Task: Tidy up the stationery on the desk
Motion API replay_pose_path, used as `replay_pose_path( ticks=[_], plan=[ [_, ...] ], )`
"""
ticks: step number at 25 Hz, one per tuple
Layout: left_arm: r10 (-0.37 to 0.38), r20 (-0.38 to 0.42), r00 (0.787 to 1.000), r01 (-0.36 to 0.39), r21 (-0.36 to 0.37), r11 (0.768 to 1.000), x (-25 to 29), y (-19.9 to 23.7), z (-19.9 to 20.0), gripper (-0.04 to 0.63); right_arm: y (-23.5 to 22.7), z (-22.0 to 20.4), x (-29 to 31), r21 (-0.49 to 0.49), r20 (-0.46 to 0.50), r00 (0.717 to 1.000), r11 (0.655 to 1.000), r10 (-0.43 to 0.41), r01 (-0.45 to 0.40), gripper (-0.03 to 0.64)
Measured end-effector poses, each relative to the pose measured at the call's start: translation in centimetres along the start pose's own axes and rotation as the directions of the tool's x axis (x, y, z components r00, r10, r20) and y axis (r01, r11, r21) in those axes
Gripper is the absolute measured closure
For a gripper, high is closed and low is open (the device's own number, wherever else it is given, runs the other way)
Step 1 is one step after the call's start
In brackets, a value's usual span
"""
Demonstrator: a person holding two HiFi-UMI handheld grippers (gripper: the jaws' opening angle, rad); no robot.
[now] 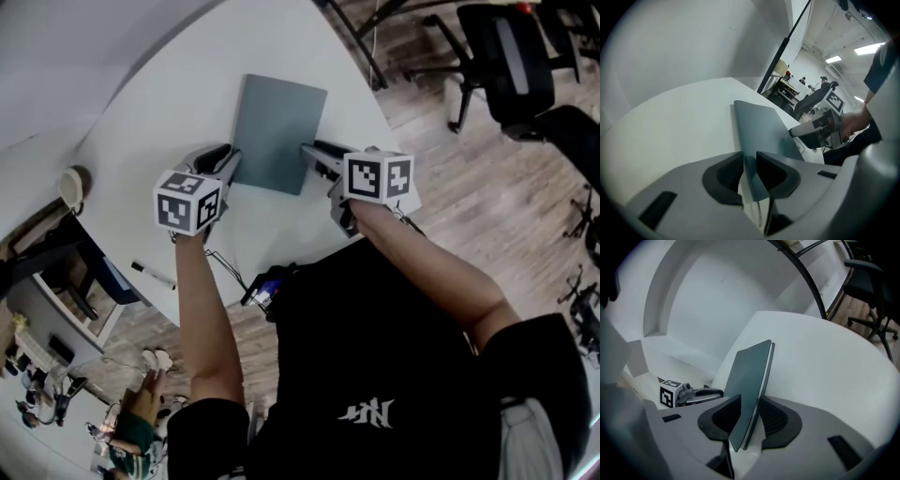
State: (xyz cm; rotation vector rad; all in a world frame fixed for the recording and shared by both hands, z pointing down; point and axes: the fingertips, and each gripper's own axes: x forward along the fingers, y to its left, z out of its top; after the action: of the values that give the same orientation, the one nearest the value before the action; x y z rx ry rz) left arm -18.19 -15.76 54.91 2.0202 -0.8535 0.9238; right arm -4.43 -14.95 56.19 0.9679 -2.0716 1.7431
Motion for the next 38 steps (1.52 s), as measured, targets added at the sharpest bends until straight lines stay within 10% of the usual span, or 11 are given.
replay_pose_path(
  ticks=[38],
  plan=[
    [0.015, -0.01, 1.0, -0.017, -0.219, 0.976, 1.0, -0.7, -0.2, 0.523, -1.1, 2.3, 0.1, -0.191, -0.081, 0.996, 0.981, -0.029, 0.013, 0.543]
  ],
)
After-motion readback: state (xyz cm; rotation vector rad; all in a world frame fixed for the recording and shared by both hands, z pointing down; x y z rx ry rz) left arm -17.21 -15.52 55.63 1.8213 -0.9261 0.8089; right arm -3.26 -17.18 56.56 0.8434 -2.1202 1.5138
